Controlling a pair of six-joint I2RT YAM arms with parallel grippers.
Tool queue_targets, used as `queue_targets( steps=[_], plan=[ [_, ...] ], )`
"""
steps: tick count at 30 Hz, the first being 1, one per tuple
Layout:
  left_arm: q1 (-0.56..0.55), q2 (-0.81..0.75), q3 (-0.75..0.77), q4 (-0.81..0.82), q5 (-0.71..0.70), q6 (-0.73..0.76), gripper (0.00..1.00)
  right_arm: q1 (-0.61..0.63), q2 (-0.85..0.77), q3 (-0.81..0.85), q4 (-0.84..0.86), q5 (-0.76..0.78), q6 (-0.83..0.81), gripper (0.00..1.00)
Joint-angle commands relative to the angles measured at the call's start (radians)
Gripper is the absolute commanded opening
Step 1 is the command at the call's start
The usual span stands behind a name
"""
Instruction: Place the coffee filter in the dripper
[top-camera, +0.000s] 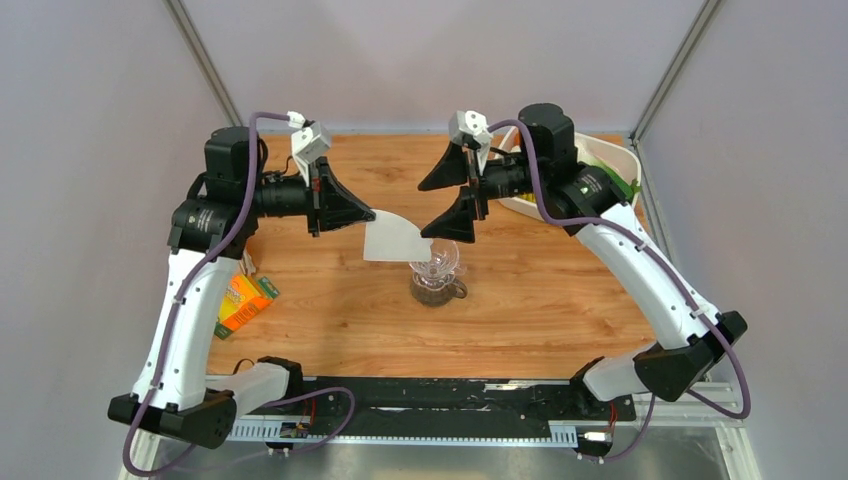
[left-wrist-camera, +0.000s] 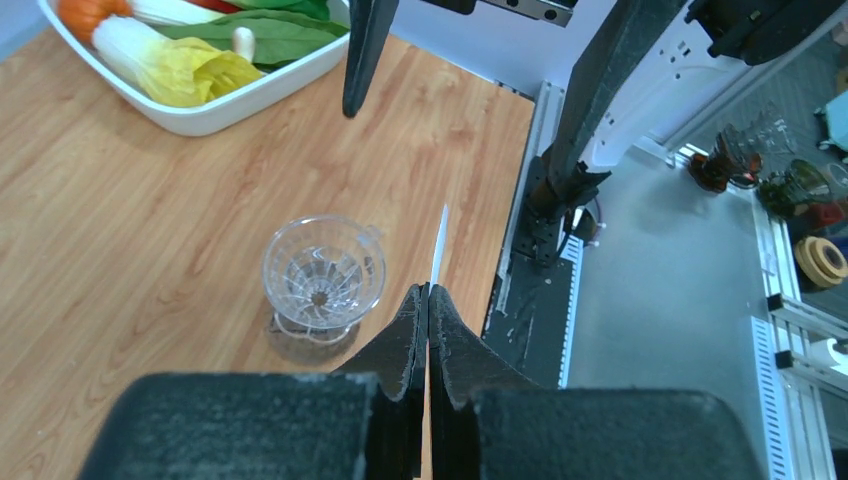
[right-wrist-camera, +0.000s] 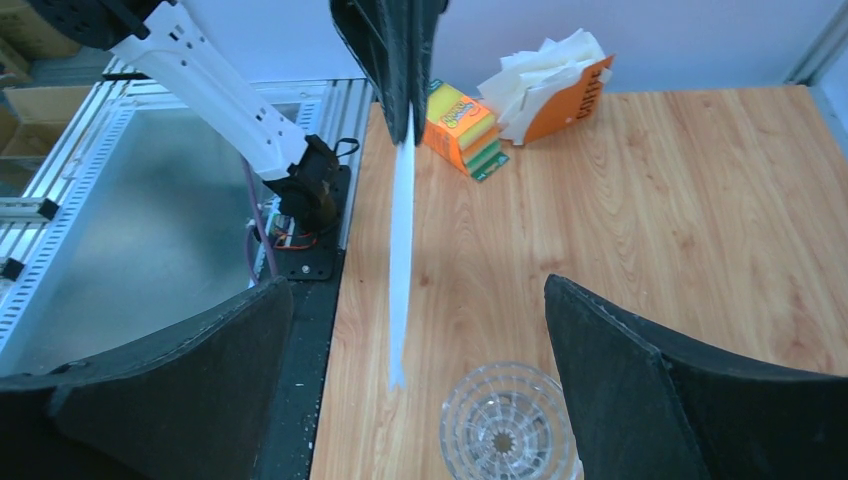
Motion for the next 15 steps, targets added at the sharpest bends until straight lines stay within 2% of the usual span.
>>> queue_targets(
  steps=[1, 6, 8, 9, 15],
  plan=[
    [-0.047, 0.019, -0.003, 0.027, 0.001, 0.004, 0.0, 0.059, 0.028, 0.029, 0.032, -0.04, 0.015, 1.0],
    [-0.071, 0.046, 0.01, 0.022, -0.002, 0.014, 0.0, 0.129, 0.061, 0.005, 0.032, -0.031, 0.011, 1.0],
    [-0.077, 0.055, 0.017, 0.02, -0.001, 0.016, 0.0, 0.15, 0.073, -0.001, 0.032, -0.02, 0.015, 0.93],
    [-0.08, 0.058, 0.02, 0.021, -0.003, 0.017, 0.0, 0.156, 0.078, -0.006, 0.034, -0.013, 0.017, 0.85],
    [-0.08, 0.073, 0.048, -0.005, -0.004, 0.042, 0.0, 0.159, 0.073, -0.063, 0.048, 0.019, 0.051, 0.17]
  ],
)
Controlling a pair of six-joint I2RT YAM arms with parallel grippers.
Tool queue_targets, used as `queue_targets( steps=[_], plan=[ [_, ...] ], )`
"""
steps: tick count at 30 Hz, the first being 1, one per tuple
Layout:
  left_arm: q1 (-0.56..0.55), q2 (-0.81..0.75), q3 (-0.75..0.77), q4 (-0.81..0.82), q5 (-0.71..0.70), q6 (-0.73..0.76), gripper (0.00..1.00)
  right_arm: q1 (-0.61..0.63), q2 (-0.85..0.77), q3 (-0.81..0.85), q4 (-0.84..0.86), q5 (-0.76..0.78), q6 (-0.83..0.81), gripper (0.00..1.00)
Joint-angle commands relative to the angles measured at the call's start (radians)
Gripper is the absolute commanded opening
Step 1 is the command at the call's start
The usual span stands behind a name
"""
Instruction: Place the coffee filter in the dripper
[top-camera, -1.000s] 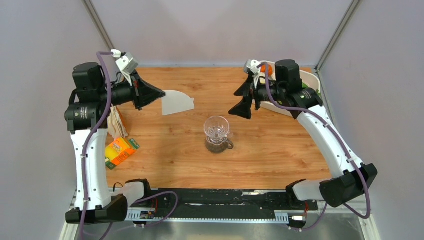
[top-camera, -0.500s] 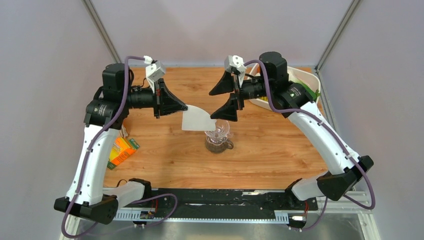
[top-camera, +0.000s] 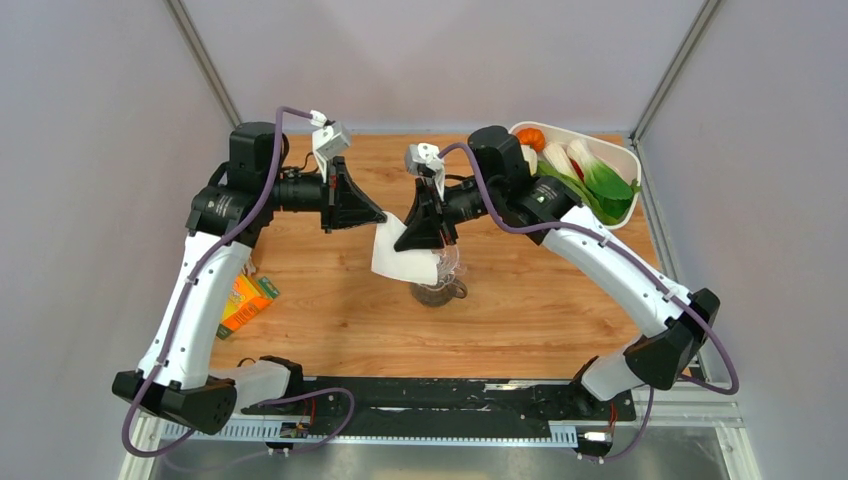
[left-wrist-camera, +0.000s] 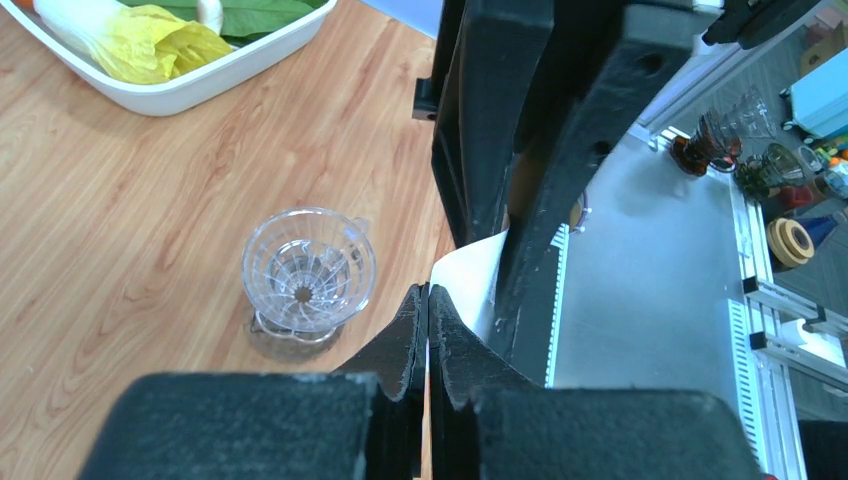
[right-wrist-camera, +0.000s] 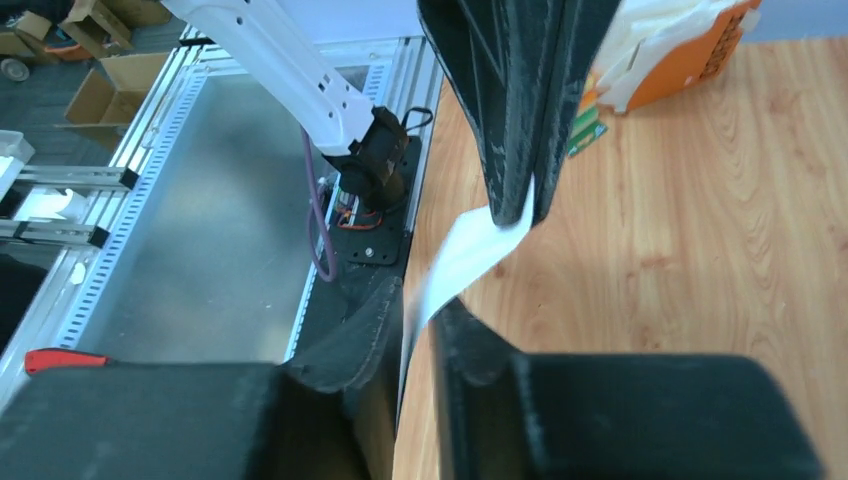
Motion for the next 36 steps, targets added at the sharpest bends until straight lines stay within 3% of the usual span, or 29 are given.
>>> queue_targets(
  steps=[1, 2, 9, 17, 19, 21, 22, 24, 30, 33, 36],
  plan=[
    [-0.005, 0.005, 0.051, -0.004, 0.012, 0.036, 0.0, 0.0, -0.015, -0.042, 0.047, 0.021, 0.029, 0.05],
    [-0.005, 0.005, 0.058, -0.008, 0.009, 0.042, 0.0, 0.0, -0.024, -0.053, 0.046, 0.03, 0.032, 0.0],
    [0.001, 0.026, 0.141, -0.03, -0.026, 0.078, 0.0, -0.009, -0.079, -0.151, 0.054, 0.065, 0.047, 0.0],
    [0.073, 0.079, 0.203, 0.046, 0.02, -0.024, 0.01, -0.049, -0.108, -0.205, 0.083, 0.046, 0.088, 0.0],
    [0.09, 0.088, 0.221, 0.066, 0.022, -0.038, 0.11, -0.058, -0.114, -0.215, 0.091, 0.04, 0.098, 0.0],
    [0.099, 0.089, 0.23, 0.087, 0.015, -0.052, 0.31, -0.07, -0.118, -0.222, 0.104, 0.034, 0.116, 0.0],
    [0.1, 0.085, 0.229, 0.099, 0.009, -0.06, 0.47, -0.077, -0.119, -0.222, 0.111, 0.028, 0.126, 0.0],
    [0.101, 0.075, 0.218, 0.123, -0.012, -0.081, 0.68, -0.095, -0.116, -0.221, 0.133, 0.01, 0.155, 0.0],
    [0.094, 0.007, 0.146, 0.169, -0.123, -0.031, 0.74, -0.146, -0.105, -0.211, 0.212, -0.03, 0.297, 0.0],
    [0.042, -0.084, 0.055, 0.167, -0.279, 0.152, 0.75, -0.244, -0.094, -0.259, 0.42, -0.049, 0.554, 0.0],
    [-0.1, -0.149, -0.019, 0.167, -0.539, 0.368, 0.76, -0.356, -0.068, -0.332, 0.701, -0.074, 0.918, 0.0]
  ],
)
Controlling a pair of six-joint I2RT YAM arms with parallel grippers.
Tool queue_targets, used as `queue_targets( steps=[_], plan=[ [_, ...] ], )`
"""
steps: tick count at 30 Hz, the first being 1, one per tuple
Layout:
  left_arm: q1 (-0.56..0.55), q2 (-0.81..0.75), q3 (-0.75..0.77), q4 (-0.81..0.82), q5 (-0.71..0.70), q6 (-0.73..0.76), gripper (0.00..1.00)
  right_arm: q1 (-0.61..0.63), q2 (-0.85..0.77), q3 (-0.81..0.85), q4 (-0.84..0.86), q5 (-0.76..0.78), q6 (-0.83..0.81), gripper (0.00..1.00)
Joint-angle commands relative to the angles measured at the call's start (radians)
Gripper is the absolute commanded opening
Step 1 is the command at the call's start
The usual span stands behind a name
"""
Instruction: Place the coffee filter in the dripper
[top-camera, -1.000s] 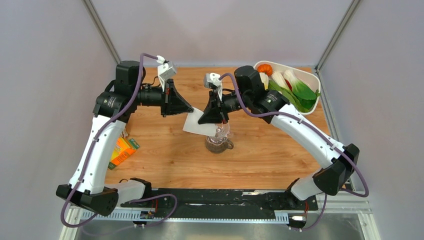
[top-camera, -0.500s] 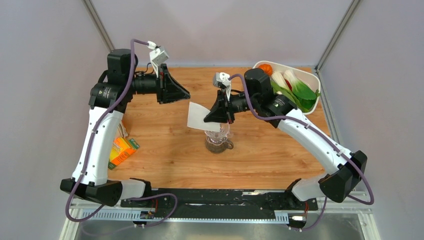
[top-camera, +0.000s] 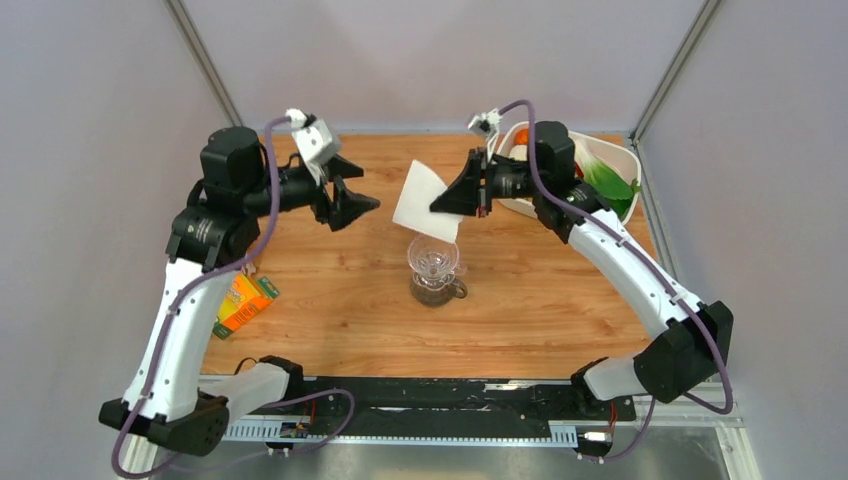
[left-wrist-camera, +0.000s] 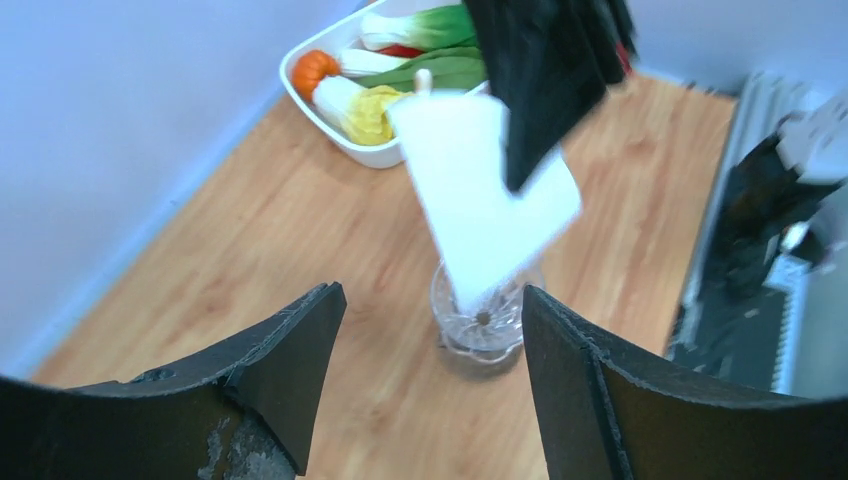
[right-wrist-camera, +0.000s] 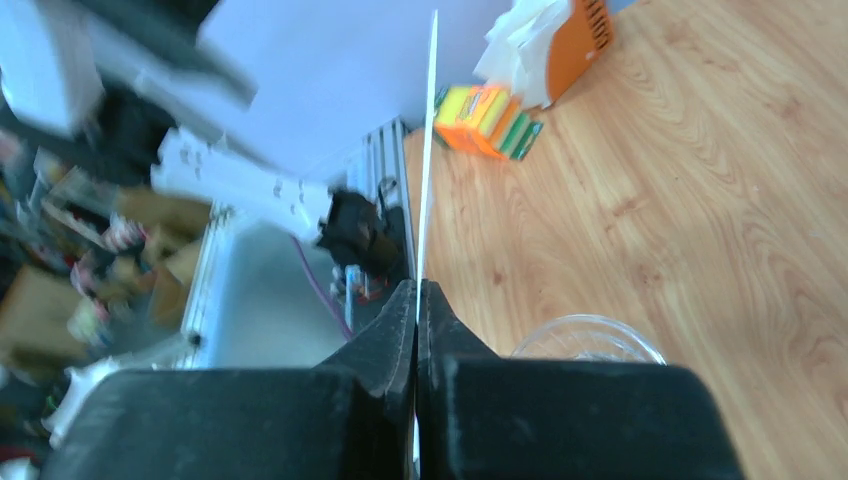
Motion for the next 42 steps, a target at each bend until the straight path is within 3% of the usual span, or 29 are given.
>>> queue_targets(
  steps=[1, 5, 7, 9, 11, 13, 23, 25, 28, 30, 31, 32, 35, 37, 39, 40, 42],
  plan=[
    [-0.17, -0.12, -0.095, 0.035, -0.35, 0.333, 0.77, -0.162, 0.031, -0.103, 0.485, -0.053, 0.635, 0.0],
    [-0.411, -0.178, -0.214, 0.172, -0.748, 0.613, 0.78, -0.214, 0.031, -0.215, 0.802, -0.029, 1.02, 0.0],
    [-0.57, -0.193, -0.285, 0.271, -0.883, 0.772, 0.78, -0.218, 0.026, -0.248, 0.859, -0.014, 1.12, 0.0],
    [-0.654, -0.192, -0.348, 0.354, -0.962, 0.926, 0.78, -0.217, 0.013, -0.27, 0.859, 0.005, 1.175, 0.0],
    [-0.705, -0.175, -0.388, 0.401, -0.997, 1.079, 0.78, -0.217, 0.005, -0.289, 0.865, 0.014, 1.228, 0.0],
    [-0.738, -0.157, -0.409, 0.425, -0.998, 1.141, 0.79, -0.217, -0.003, -0.304, 0.864, 0.017, 1.268, 0.0],
    [-0.838, -0.073, -0.532, 0.664, -1.075, 1.279, 0.76, -0.175, -0.032, -0.352, 0.841, 0.025, 1.294, 0.0],
    [-0.852, -0.06, -0.546, 0.688, -1.087, 1.286, 0.72, -0.162, -0.028, -0.355, 0.84, 0.026, 1.296, 0.01],
    [-0.858, -0.028, -0.535, 0.691, -1.11, 1.258, 0.54, -0.156, -0.029, -0.352, 0.837, 0.023, 1.294, 0.02],
    [-0.858, -0.011, -0.495, 0.64, -1.128, 1.193, 0.31, -0.16, -0.034, -0.348, 0.832, 0.021, 1.283, 0.12],
    [-0.858, -0.007, -0.455, 0.611, -1.128, 1.127, 0.1, -0.165, -0.038, -0.346, 0.832, 0.02, 1.272, 0.21],
    [-0.858, -0.009, -0.437, 0.552, -1.117, 1.051, 0.05, -0.177, -0.04, -0.345, 0.836, 0.017, 1.261, 0.33],
    [-0.856, -0.06, -0.399, 0.472, -1.054, 0.92, 0.0, -0.234, -0.039, -0.33, 0.899, -0.004, 1.222, 0.71],
    [-0.85, -0.096, -0.378, 0.425, -0.989, 0.81, 0.0, -0.291, -0.019, -0.267, 0.927, -0.07, 1.12, 0.88],
    [-0.817, -0.108, -0.318, 0.359, -0.902, 0.676, 0.0, -0.345, 0.003, -0.149, 0.732, -0.165, 0.868, 0.98],
    [-0.77, -0.105, -0.292, 0.309, -0.823, 0.566, 0.0, -0.379, 0.006, -0.078, 0.555, -0.181, 0.694, 1.0],
    [-0.661, -0.083, -0.199, 0.237, -0.659, 0.396, 0.0, -0.403, -0.015, 0.0, 0.355, -0.193, 0.405, 1.0]
  ],
)
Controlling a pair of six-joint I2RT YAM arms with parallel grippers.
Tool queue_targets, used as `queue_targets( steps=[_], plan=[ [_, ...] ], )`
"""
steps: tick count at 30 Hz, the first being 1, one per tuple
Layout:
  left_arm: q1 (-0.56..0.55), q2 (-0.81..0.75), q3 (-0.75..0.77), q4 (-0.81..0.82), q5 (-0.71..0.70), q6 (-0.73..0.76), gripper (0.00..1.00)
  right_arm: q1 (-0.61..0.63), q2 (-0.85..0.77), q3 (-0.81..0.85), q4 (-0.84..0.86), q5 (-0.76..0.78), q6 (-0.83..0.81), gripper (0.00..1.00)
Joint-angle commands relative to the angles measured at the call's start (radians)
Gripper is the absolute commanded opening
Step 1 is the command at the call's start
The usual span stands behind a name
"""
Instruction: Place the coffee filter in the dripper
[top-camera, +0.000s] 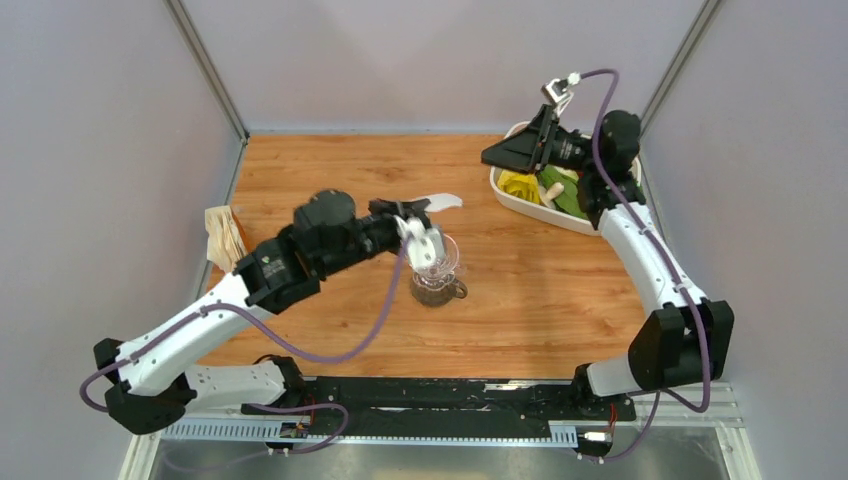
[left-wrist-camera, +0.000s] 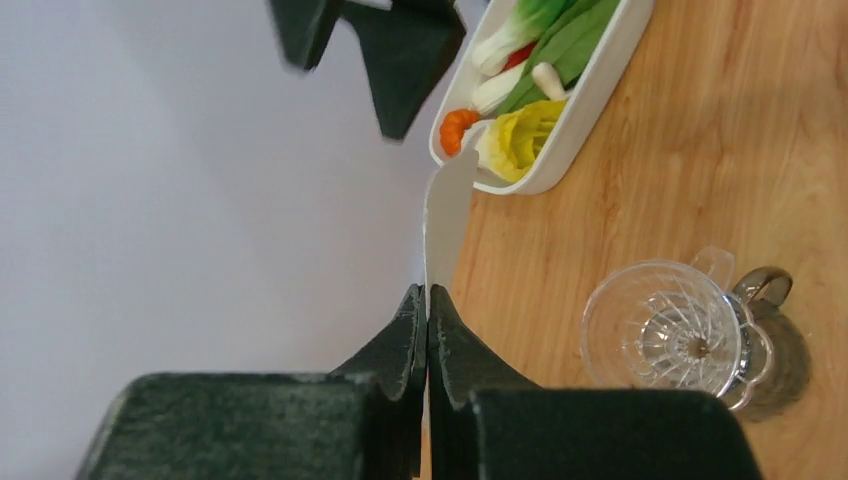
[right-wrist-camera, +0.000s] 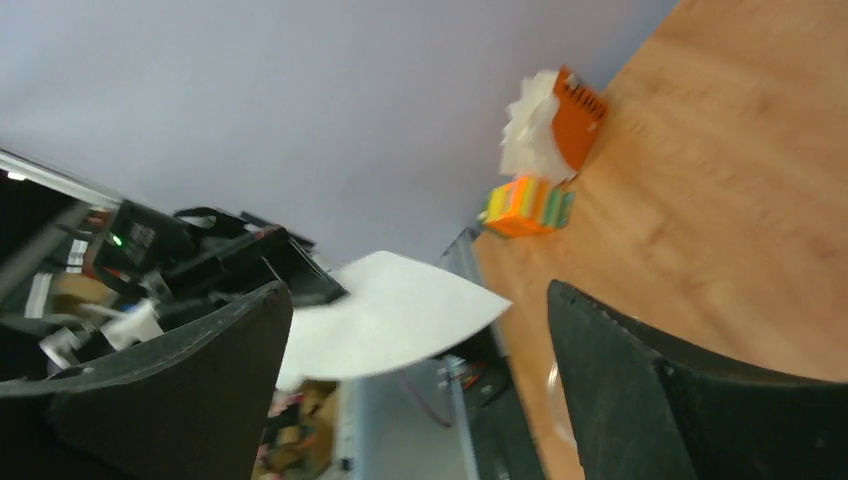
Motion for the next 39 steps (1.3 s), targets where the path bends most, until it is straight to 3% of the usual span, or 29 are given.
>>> queue_targets(
  steps=[1, 4, 5, 7, 11, 15, 23, 25, 27, 29, 30, 31, 32, 33, 34, 35, 37, 39],
  plan=[
    [0.191, 0.015, 0.224, -0.185, 0.351, -0.451, 0.0, -0.066, -0.058, 0.197, -0.361, -0.101, -0.656, 1.0],
    [0.417, 0.076, 0.321, -0.177, 0.721, -0.746, 0.0, -0.062, -0.153, 0.16, -0.377, -0.131, -0.796, 1.0],
    [0.478, 0.082, 0.323, -0.128, 0.781, -0.796, 0.0, -0.057, -0.168, 0.154, -0.379, -0.145, -0.813, 1.0],
    [0.525, 0.083, 0.295, -0.016, 0.934, -0.984, 0.0, -0.047, -0.182, 0.152, -0.38, -0.169, -0.818, 1.0],
    [0.553, 0.075, 0.205, 0.243, 1.054, -1.235, 0.0, -0.009, -0.209, 0.161, -0.383, -0.158, -0.859, 1.0],
    [0.558, 0.08, 0.143, 0.419, 1.137, -1.377, 0.0, 0.044, -0.211, 0.187, -0.399, -0.1, -0.913, 1.0],
    [0.559, 0.116, 0.124, 0.465, 1.207, -1.417, 0.0, 0.219, -0.235, 0.224, -0.487, -0.058, -1.034, 0.98],
    [0.558, 0.123, 0.124, 0.475, 1.217, -1.426, 0.0, 0.245, -0.227, 0.233, -0.507, -0.038, -1.051, 0.88],
    [0.558, 0.125, 0.122, 0.48, 1.212, -1.428, 0.0, 0.254, -0.217, 0.243, -0.517, -0.021, -1.056, 0.68],
    [0.562, 0.124, 0.122, 0.472, 1.19, -1.431, 0.0, 0.258, -0.216, 0.247, -0.521, -0.003, -1.069, 0.38],
    [0.564, 0.125, 0.123, 0.46, 1.166, -1.432, 0.0, 0.261, -0.217, 0.246, -0.527, 0.011, -1.074, 0.15],
    [0.566, 0.125, 0.128, 0.45, 1.153, -1.431, 0.02, 0.263, -0.22, 0.243, -0.533, 0.036, -1.075, 0.04],
    [0.572, 0.126, 0.131, 0.423, 1.108, -1.424, 0.05, 0.264, -0.224, 0.242, -0.539, 0.064, -1.075, 0.0],
    [0.577, 0.126, 0.144, 0.399, 1.082, -1.417, 0.19, 0.265, -0.228, 0.241, -0.55, 0.119, -1.073, 0.0],
    [0.589, 0.126, 0.151, 0.339, 1.011, -1.409, 0.26, 0.264, -0.234, 0.24, -0.572, 0.177, -1.073, 0.0],
    [0.597, 0.123, 0.166, 0.292, 0.977, -1.408, 0.45, 0.265, -0.238, 0.237, -0.59, 0.254, -1.074, 0.0],
    [0.634, 0.117, 0.184, 0.237, 0.858, -1.417, 0.69, 0.265, -0.26, 0.214, -0.612, 0.478, -1.073, 0.0],
    [0.677, 0.101, 0.183, 0.218, 0.735, -1.451, 0.72, 0.269, -0.285, 0.176, -0.614, 0.745, -1.083, 0.0]
  ],
)
